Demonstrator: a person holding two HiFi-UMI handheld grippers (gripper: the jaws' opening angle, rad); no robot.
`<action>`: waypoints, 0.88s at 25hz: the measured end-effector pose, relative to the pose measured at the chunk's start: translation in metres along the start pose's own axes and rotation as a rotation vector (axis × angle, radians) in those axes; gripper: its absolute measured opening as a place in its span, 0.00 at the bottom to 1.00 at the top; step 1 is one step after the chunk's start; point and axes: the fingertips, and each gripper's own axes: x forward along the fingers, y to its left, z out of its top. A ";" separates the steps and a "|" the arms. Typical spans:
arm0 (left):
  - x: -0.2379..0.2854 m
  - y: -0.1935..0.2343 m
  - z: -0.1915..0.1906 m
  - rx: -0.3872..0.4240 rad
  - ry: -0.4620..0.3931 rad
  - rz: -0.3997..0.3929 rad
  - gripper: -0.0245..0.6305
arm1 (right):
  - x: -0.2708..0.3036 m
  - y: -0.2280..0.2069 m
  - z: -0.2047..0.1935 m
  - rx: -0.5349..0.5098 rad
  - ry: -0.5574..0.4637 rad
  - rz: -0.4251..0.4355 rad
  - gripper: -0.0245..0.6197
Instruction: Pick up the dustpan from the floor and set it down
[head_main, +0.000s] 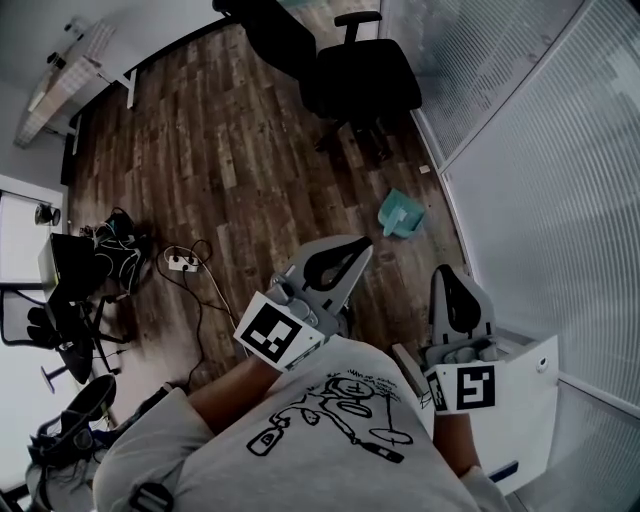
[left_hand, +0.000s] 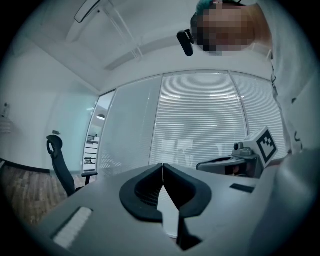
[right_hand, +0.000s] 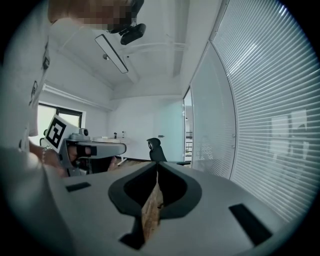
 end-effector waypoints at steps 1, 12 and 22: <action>0.003 0.006 0.002 0.001 -0.003 -0.004 0.04 | 0.007 0.000 0.002 -0.002 0.001 -0.003 0.05; 0.017 0.078 0.009 0.008 -0.001 -0.031 0.04 | 0.076 0.004 0.019 -0.019 -0.002 -0.030 0.05; 0.031 0.085 0.008 0.005 0.006 -0.042 0.04 | 0.084 -0.007 0.016 -0.007 0.005 -0.043 0.05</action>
